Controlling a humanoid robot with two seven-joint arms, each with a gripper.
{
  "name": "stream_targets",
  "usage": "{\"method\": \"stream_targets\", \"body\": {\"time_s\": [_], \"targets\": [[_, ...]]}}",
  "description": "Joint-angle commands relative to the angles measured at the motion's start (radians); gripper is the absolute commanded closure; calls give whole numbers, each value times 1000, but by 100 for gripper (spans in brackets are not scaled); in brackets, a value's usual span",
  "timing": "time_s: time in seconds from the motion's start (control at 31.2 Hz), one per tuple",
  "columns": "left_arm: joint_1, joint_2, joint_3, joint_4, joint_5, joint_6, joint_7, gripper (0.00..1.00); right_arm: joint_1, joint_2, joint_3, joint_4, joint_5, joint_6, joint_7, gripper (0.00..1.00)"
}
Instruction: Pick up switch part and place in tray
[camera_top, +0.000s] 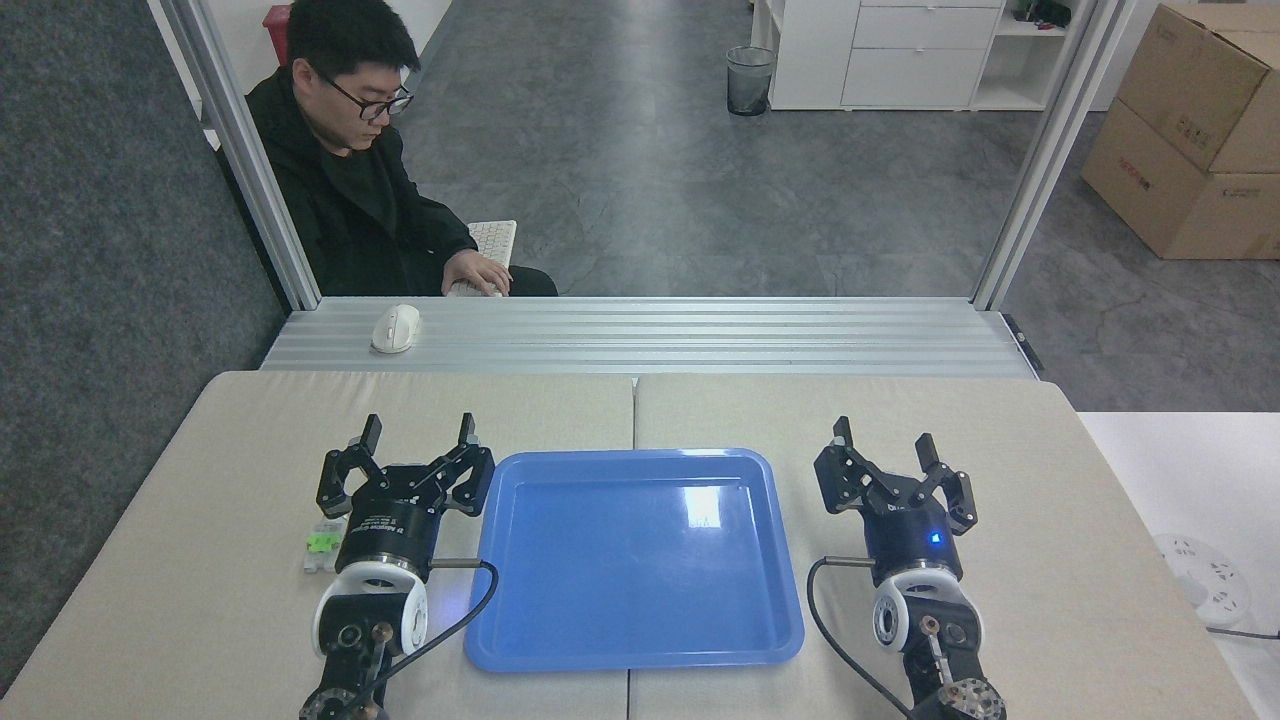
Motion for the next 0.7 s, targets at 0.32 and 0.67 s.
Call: {"method": "stream_targets", "body": {"time_s": [0.32,0.67], "targets": [[3,0,0,1,3,-2,2,1,0,1,0,0,0,0,0,0],[1,0,0,1,3,-2,4,1,0,1,0,0,0,0,0,0]]}}
